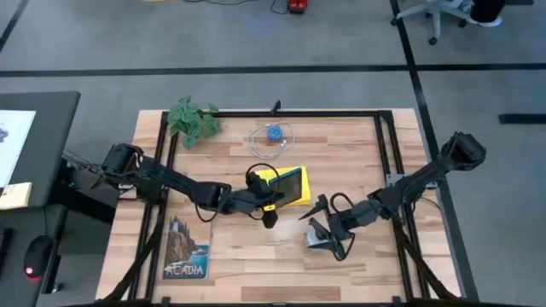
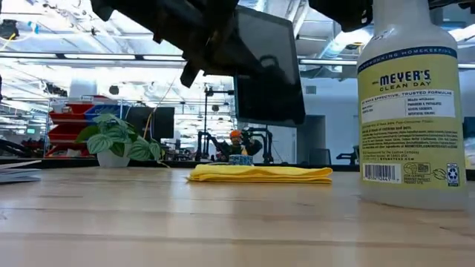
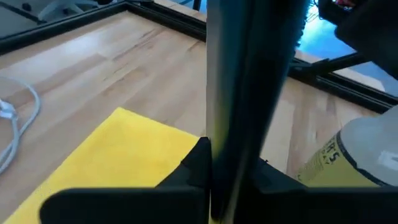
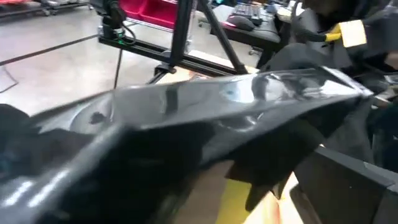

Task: Apply microfiber cloth
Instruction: Spray the tablet using the spray bottle

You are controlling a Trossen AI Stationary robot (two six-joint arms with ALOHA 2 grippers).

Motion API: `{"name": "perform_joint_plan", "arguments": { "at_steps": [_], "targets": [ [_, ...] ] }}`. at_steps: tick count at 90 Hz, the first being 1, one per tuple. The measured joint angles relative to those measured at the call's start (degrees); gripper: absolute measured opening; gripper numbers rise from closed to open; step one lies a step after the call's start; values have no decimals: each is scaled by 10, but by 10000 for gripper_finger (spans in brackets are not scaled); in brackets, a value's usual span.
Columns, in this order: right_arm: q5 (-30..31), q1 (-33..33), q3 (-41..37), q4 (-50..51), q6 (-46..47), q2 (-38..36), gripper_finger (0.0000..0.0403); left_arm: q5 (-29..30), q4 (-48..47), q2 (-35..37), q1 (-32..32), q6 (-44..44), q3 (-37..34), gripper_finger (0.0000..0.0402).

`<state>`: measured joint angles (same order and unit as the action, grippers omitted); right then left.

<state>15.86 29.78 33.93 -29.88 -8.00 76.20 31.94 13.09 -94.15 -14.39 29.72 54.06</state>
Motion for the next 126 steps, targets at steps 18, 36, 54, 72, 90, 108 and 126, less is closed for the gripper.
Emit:
{"name": "perform_joint_plan", "arguments": {
  "at_steps": [18, 36, 54, 72, 90, 108, 126],
  "targets": [
    [7, 6, 0, -4, 0, -1, 388, 6, -1, 0, 1, 2, 0, 9],
    [8, 6, 0, -6, 16, -1, 376, 6, 0, 0, 0, 33, 0, 9],
    [24, 5, 0, -6, 50, -1, 348, 6, -11, 0, -5, 91, 10, 9],
    [25, 5, 0, -6, 50, -1, 324, 28, -113, 0, -26, 96, 73, 9],
    [27, 5, 0, -6, 50, -1, 310, 35, -154, 0, -39, 105, 109, 9],
    [70, 15, 0, -6, 47, -1, 293, 35, -166, 0, -54, 124, 120, 9],
    [95, 18, 0, -5, 50, -1, 278, 35, -168, 0, -59, 130, 120, 9]
  ]
}}
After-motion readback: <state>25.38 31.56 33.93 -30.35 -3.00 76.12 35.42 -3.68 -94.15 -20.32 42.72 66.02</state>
